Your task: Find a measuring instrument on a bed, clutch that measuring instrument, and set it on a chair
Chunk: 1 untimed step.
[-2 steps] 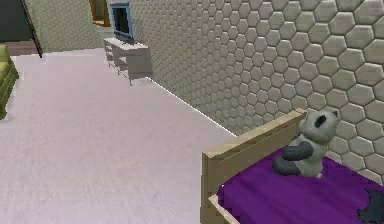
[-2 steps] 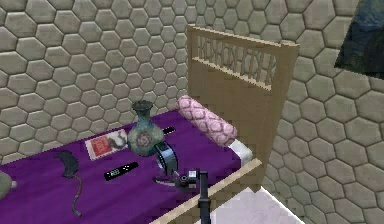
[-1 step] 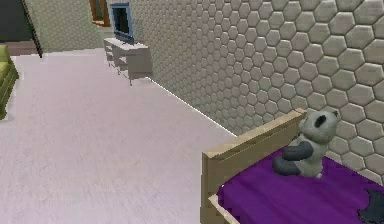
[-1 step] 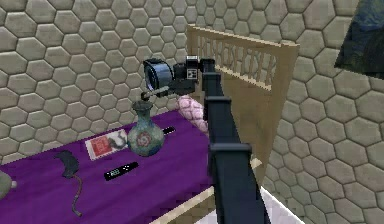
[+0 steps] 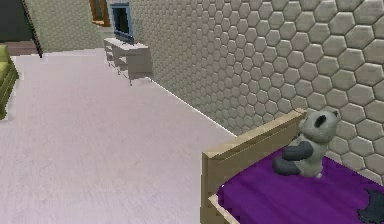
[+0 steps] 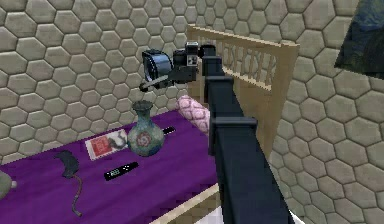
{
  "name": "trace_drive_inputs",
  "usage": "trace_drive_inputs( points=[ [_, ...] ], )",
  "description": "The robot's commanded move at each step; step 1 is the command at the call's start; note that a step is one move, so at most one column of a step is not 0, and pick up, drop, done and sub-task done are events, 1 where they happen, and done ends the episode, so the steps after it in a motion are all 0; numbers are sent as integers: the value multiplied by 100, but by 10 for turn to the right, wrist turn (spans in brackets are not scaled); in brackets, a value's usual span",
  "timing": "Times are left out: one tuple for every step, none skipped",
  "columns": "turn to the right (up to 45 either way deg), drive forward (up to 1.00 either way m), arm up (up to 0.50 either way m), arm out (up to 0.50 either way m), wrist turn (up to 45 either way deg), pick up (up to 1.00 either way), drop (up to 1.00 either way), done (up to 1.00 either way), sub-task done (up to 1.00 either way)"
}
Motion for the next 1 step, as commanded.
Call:
trace_drive_inputs(
  points=[
    [0,0,0,0,-450,0,0,0,0]
  ],
)
